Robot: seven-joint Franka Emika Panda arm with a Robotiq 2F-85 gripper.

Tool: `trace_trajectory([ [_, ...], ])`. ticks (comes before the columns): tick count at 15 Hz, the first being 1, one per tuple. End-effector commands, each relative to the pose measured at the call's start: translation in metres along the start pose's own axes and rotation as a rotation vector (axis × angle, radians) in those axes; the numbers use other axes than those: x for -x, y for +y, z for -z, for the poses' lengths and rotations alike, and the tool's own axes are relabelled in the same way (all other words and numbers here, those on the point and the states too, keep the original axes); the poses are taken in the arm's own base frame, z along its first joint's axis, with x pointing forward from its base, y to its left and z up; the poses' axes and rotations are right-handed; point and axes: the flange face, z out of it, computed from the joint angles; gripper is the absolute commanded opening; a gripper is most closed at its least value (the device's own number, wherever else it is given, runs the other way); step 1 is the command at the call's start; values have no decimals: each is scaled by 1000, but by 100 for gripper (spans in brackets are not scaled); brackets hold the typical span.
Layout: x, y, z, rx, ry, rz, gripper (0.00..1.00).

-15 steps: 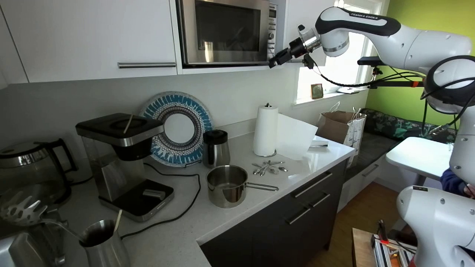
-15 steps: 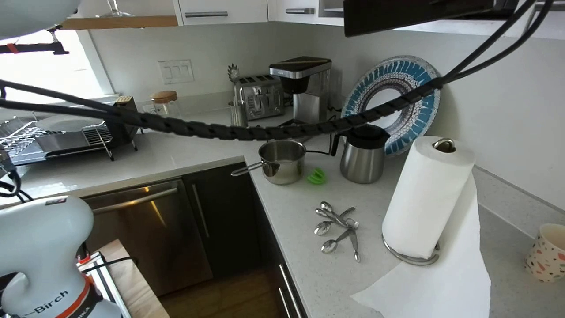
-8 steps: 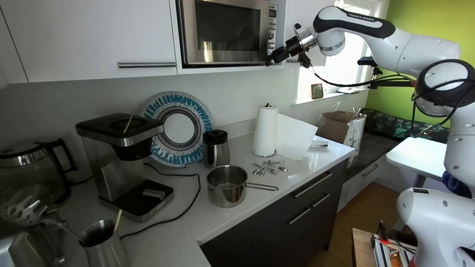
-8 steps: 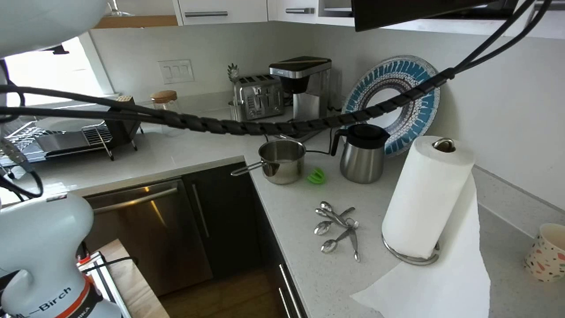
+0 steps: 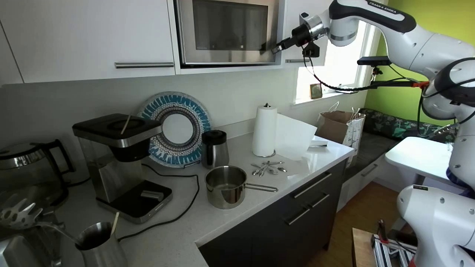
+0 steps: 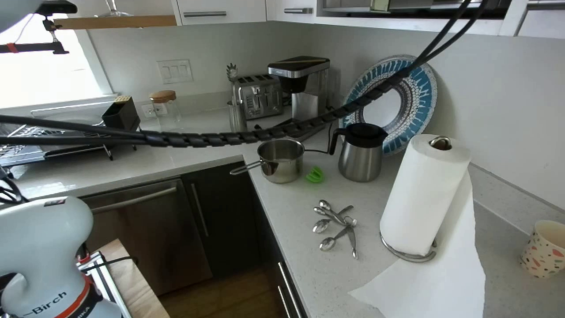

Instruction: Open the microwave completely

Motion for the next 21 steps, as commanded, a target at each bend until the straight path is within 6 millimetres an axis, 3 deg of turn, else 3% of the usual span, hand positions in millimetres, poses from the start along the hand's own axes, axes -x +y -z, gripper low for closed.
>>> trace_trajectory([
  [1,-18,-46,-19,-163,-9,-39,100],
  [3,-12,-53,-6,-109,-148,-100,100],
  [6,-23,-79,18,-131,-200,-163,100],
  [12,-53,-134,88,-23,-290,-315,100],
  [15,-54,-156,129,80,-372,-390,100],
  [18,-55,-159,176,232,-374,-385,100],
  [21,-34,-138,208,359,-399,-353,100],
])
